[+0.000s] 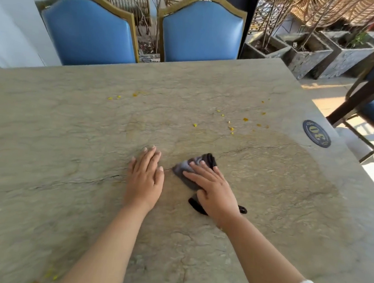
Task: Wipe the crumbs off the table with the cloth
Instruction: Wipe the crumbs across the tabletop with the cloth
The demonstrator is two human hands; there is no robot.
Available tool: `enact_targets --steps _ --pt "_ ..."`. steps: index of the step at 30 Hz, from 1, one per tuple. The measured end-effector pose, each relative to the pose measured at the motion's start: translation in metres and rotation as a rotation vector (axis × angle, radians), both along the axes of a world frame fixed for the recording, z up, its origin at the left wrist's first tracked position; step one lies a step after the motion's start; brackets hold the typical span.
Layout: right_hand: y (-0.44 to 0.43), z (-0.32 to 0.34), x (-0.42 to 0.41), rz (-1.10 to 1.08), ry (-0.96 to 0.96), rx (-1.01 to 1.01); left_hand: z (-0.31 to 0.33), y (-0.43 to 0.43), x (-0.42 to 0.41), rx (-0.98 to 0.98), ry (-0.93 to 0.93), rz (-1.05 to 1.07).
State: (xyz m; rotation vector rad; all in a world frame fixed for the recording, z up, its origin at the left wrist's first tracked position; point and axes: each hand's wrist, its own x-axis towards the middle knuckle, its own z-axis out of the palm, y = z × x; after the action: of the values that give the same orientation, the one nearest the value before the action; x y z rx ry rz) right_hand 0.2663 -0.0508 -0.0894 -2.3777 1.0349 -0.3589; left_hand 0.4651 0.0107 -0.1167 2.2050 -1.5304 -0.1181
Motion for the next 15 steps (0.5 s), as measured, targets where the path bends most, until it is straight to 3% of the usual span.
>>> enact_targets --steps 5,12,15 --pt "-0.05 -0.001 0.024 -0.379 0.181 -0.039 0.003 0.0 -0.005 0.045 -0.03 0.012" --pt "-0.022 0.002 0.036 0.002 0.075 -0.013 0.003 -0.001 -0.003 0.02 -0.005 0.008" --pt "0.024 0.013 0.009 0.132 -0.033 0.147 0.004 -0.001 0.0 0.035 0.058 -0.004"
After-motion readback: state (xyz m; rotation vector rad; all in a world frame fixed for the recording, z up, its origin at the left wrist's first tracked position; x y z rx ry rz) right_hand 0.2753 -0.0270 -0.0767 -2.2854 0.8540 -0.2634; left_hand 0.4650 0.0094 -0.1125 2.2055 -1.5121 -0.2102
